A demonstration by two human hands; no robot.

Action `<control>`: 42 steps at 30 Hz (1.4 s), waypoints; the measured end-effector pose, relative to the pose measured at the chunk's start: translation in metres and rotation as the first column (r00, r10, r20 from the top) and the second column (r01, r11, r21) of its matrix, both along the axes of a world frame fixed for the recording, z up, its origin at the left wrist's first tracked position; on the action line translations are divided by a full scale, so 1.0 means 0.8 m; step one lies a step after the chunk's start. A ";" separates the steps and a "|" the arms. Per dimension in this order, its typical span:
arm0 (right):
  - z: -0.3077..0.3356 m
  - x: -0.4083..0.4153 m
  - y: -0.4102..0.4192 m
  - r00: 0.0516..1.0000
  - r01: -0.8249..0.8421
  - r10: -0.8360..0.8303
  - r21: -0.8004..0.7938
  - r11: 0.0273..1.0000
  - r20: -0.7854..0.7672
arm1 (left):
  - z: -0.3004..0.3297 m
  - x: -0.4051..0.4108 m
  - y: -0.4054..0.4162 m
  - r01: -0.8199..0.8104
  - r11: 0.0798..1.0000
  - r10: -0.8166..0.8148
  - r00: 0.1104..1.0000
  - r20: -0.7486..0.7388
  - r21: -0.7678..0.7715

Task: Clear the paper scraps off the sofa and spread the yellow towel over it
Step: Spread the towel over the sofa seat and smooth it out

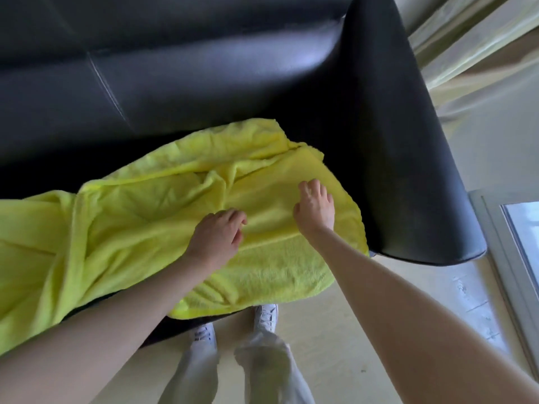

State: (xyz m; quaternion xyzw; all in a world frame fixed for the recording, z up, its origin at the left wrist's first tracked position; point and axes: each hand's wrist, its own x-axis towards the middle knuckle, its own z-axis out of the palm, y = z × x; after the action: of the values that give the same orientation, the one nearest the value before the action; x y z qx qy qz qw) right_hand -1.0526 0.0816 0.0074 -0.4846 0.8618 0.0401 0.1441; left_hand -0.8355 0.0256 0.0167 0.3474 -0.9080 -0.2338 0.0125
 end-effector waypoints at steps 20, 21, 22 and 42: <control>-0.042 -0.099 -0.101 0.939 -0.288 0.298 -0.079 0.954 0.173 | -0.072 -0.148 -0.172 -0.309 0.937 0.342 0.905 0.252 -0.160; -0.043 -0.098 -0.102 0.935 -0.300 0.319 -0.134 0.945 0.153 | -0.067 -0.149 -0.175 -0.339 0.925 0.369 0.910 0.191 -0.171; -0.045 -0.096 -0.103 0.930 -0.317 0.343 -0.186 0.930 0.132 | -0.060 -0.151 -0.179 -0.378 0.906 0.403 0.908 0.117 -0.191; 0.010 -0.097 -0.114 -0.599 0.490 -0.376 0.695 0.526 0.707 | 0.070 -0.196 -0.111 -0.273 0.870 0.385 0.896 -0.220 0.411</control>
State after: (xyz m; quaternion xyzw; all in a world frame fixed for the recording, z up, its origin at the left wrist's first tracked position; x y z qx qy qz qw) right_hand -1.1298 -0.0093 0.0157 0.1667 0.5131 -0.4487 0.7124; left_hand -0.9925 -0.0629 0.0725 0.4558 -0.7617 -0.4441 0.1222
